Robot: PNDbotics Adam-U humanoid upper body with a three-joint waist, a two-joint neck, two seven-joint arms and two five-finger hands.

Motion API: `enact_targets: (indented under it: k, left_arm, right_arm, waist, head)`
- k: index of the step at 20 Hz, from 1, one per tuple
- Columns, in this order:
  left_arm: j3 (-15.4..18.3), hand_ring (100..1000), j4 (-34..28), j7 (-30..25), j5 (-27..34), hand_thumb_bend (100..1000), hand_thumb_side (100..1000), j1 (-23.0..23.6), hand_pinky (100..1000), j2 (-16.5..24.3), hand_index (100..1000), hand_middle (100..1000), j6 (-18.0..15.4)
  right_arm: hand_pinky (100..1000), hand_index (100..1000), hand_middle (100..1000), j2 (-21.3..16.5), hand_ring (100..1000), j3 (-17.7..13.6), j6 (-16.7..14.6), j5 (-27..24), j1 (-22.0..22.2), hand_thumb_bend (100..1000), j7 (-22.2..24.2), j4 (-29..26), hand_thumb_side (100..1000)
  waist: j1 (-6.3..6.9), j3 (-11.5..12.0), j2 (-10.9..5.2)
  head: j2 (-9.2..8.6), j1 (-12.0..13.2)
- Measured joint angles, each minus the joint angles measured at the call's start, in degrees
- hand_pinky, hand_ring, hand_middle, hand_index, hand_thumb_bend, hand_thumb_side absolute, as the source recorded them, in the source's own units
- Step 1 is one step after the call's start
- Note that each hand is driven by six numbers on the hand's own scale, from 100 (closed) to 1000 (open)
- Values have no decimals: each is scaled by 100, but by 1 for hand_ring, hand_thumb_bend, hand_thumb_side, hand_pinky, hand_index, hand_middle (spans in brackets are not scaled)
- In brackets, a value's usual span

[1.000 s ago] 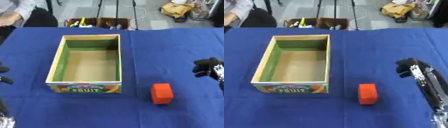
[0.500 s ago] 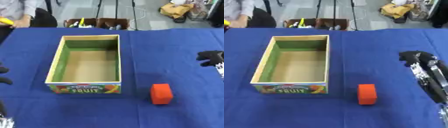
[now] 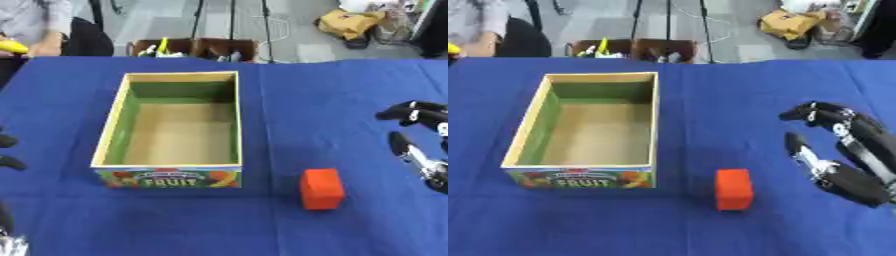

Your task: Pick up objects on the table and place them in the box.

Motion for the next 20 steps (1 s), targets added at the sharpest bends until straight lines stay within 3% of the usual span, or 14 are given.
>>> enact_targets:
  k: [3,6,9,10,15,18,20]
  left_arm:
    - [0,510,0,-8,0,100,833,1,280,0,411,543,8]
    - [-1,509,0,-14,0,100,834,5,279,1,411,543,13]
    - [-1,509,0,-22,0,100,834,6,278,1,411,543,20]
    - [-1,508,0,-24,0,100,835,6,274,1,411,544,20]
    - [-2,507,0,-35,0,100,834,8,273,2,411,544,15]
    - [-2,506,0,-39,0,100,835,10,272,2,411,544,19]
    - [-3,506,0,-46,0,100,835,11,271,3,411,545,24]
  right_arm:
    - [745,860,772,-147,842,44,-66,5,-56,336,338,0,994]
    - [747,870,771,-296,848,102,-159,5,-129,405,598,0,867]
    - [748,872,771,-429,849,160,-272,20,-198,412,792,0,853]
    - [747,872,756,-448,850,167,-298,22,-204,440,837,0,753]
    - [741,876,735,-654,846,306,-410,86,-283,414,1242,0,682]
    - [734,884,732,-749,842,379,-366,126,-339,298,1419,0,599]
    - [731,890,732,-795,841,430,-314,139,-379,283,1505,0,584]
  waist:
    - [-2,14,-1]
    - [-7,33,-1]
    - [-10,32,-2]
    - [-12,32,-2]
    - [-37,36,-3]
    - [-43,41,-8]
    - [-57,46,-18]
  head:
    - [-5,-20]
    - [-18,-37]
    - [-18,-44]
    - [-18,-45]
    - [-18,-57]
    - [-18,-73]
    - [-18,-86]
